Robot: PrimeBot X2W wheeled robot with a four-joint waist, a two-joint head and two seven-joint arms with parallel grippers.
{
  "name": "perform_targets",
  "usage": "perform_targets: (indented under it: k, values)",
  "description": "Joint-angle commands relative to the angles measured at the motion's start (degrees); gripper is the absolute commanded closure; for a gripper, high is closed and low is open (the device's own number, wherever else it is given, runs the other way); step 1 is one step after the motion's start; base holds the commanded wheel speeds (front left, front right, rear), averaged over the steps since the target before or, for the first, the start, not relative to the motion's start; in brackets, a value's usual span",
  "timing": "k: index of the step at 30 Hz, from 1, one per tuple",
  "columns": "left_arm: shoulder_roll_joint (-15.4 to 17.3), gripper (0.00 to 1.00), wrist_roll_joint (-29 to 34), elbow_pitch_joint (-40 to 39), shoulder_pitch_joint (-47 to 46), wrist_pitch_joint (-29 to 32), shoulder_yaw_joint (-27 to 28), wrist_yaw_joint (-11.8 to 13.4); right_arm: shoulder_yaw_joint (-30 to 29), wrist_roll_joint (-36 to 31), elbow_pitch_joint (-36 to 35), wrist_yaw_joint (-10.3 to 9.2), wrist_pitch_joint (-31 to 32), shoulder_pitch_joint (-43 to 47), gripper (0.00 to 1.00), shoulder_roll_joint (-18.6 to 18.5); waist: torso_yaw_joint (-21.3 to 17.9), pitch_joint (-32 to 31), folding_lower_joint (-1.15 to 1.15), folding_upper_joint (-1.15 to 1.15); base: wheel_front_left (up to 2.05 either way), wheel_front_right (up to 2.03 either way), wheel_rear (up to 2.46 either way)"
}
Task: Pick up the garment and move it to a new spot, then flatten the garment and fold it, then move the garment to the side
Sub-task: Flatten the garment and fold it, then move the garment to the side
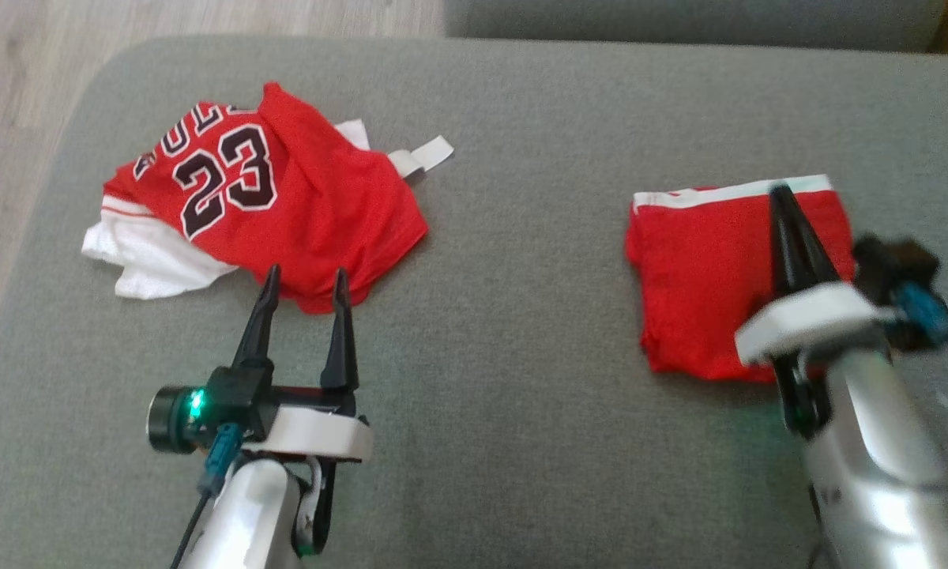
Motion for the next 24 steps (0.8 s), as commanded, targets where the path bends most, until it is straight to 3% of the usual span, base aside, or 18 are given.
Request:
perform_targets:
  k: [1,11,24]
  values:
    - [0.29,0.00,0.50,-1.57,-0.41,-0.29,2.67,-0.07,0.09,0.01,-3.61,0.20,-0.61,2.54,0.00,-0.28,-0.90,-1.80,0.00,0.00,0.00,0.00,0.00]
    - [0.29,0.00,1.39,-1.25,3.73,-0.29,4.58,-0.87,-2.19,-3.02,-15.13,0.20,-0.62,16.04,0.00,0.59,-2.49,-4.90,0.00,0.00,0.00,0.00,0.00]
    - [0.29,0.00,1.19,-0.63,4.31,-0.29,3.88,-1.10,-3.00,-5.43,-17.22,0.20,-0.62,17.24,0.00,1.77,-2.40,-4.28,0.00,0.00,0.00,0.00,0.00]
